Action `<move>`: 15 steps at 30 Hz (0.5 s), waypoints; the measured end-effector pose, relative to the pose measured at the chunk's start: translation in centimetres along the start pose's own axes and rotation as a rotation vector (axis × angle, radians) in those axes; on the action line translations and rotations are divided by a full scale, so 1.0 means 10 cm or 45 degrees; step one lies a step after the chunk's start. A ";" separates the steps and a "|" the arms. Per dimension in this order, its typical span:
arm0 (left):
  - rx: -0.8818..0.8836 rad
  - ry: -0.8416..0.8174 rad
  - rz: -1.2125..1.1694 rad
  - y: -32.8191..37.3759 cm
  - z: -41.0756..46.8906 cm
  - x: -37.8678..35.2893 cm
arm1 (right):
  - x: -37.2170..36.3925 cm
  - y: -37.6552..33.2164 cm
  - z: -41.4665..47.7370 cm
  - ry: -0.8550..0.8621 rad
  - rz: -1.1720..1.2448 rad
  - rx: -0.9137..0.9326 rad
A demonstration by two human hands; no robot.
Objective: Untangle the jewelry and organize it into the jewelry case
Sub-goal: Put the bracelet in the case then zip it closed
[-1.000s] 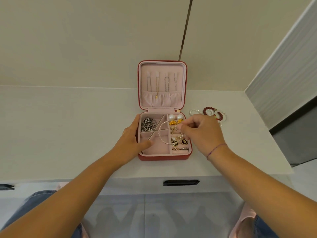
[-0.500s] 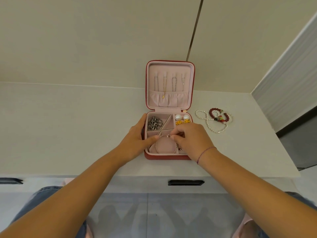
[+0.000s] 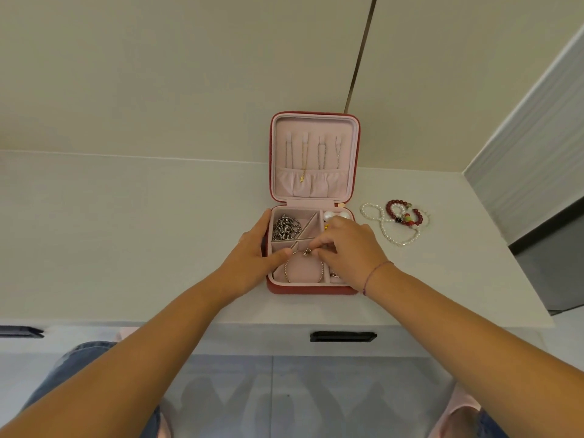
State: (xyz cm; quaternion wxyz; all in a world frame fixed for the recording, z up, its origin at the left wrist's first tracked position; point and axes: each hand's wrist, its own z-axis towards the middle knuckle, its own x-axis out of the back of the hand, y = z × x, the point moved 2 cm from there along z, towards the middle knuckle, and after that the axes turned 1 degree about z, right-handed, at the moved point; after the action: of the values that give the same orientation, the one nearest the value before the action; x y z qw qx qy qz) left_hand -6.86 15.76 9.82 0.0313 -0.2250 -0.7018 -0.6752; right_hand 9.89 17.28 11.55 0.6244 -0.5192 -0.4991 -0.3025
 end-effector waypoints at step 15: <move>0.036 0.032 0.080 -0.11 0.05 -0.01 | -0.02 0.07 -0.11 0.006 -0.049 0.054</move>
State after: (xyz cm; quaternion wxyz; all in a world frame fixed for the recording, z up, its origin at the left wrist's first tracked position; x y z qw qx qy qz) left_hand -7.02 16.23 8.68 0.0645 -0.2382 -0.7034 -0.6666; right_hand 10.81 16.38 11.19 0.6307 -0.4954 -0.5137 -0.3049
